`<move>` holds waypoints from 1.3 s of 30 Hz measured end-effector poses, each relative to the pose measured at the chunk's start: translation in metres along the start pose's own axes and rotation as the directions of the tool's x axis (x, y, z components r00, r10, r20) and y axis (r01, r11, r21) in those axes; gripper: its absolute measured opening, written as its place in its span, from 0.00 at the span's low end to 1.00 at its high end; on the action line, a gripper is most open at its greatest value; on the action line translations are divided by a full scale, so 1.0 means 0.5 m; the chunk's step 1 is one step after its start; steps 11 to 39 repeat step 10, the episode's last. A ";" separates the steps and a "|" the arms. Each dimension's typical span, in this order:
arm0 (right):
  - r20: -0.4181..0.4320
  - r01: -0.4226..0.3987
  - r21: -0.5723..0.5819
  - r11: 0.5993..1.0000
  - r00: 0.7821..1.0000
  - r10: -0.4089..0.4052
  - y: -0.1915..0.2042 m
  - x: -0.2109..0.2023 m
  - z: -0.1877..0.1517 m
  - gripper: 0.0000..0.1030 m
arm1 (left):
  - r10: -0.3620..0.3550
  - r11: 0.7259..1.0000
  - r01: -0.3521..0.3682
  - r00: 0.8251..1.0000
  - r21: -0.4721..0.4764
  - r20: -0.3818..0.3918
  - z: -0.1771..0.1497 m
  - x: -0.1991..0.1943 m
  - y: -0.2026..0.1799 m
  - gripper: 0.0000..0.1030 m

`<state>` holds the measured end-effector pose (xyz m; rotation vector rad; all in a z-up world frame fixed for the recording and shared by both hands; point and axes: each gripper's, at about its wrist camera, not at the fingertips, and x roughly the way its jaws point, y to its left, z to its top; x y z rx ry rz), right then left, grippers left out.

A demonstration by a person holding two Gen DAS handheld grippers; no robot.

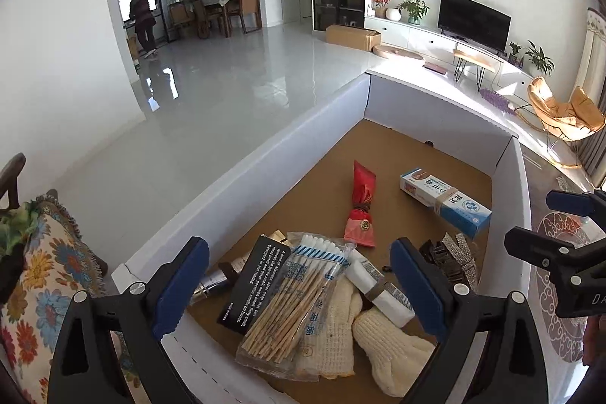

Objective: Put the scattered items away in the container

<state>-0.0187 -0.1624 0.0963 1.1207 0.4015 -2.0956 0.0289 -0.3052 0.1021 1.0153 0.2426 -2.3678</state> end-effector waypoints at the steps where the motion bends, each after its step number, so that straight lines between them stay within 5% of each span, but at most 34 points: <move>1: -0.001 0.007 -0.005 1.000 1.000 -0.007 0.001 -0.001 -0.003 0.99 | 0.017 1.000 -0.017 1.000 -0.008 0.004 0.000 -0.004 0.001 0.95; 6: 0.000 0.052 -0.059 0.997 0.999 -0.052 0.000 -0.011 -0.017 0.99 | -0.001 0.999 0.002 1.000 -0.049 0.016 -0.003 -0.018 0.011 1.00; 10: 0.023 0.060 -0.080 0.995 0.998 -0.058 0.000 -0.020 -0.017 0.99 | 0.049 0.998 -0.046 0.996 -0.048 0.069 -0.009 -0.039 0.006 1.00; 39: 0.023 0.060 -0.080 0.995 0.998 -0.058 0.000 -0.020 -0.017 0.99 | 0.049 0.998 -0.046 0.996 -0.048 0.069 -0.009 -0.039 0.006 1.00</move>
